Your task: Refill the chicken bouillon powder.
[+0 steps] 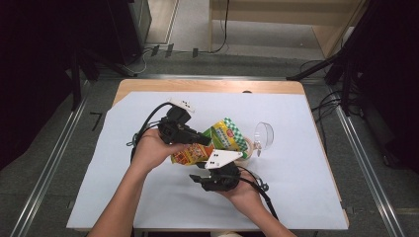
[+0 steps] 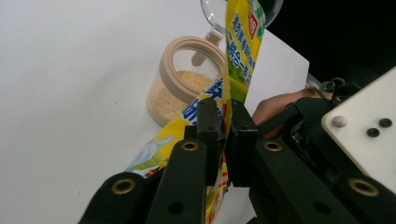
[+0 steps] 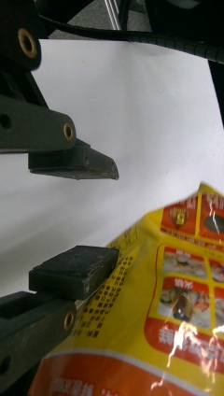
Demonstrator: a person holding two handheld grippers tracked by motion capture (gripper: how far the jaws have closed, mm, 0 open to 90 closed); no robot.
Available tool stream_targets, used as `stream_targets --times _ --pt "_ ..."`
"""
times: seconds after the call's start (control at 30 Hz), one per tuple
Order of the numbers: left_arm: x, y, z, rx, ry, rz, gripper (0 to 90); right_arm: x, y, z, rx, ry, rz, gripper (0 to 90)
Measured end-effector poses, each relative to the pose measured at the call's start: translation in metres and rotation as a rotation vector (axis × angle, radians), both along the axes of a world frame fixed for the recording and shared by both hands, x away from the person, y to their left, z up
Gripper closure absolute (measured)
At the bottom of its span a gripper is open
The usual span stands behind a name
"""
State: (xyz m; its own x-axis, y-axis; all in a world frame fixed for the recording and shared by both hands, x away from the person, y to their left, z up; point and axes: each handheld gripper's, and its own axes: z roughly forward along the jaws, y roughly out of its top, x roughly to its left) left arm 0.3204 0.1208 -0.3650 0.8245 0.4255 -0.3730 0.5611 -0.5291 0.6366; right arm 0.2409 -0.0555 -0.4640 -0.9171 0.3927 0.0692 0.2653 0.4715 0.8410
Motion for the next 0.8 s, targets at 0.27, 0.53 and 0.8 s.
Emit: stream_targets --times 0.27,0.53,0.8 --pt "0.000 0.015 0.000 -0.053 0.009 0.004 89.8 0.000 -0.001 0.000 0.010 0.000 -0.002 55.5" --pt "0.002 0.032 0.002 -0.092 0.004 0.044 89.7 -0.002 -0.004 0.001 0.017 0.007 -0.009 54.9" --pt "0.009 0.052 0.003 -0.129 -0.030 0.131 89.7 -0.005 -0.012 0.000 0.016 0.017 -0.016 54.4"
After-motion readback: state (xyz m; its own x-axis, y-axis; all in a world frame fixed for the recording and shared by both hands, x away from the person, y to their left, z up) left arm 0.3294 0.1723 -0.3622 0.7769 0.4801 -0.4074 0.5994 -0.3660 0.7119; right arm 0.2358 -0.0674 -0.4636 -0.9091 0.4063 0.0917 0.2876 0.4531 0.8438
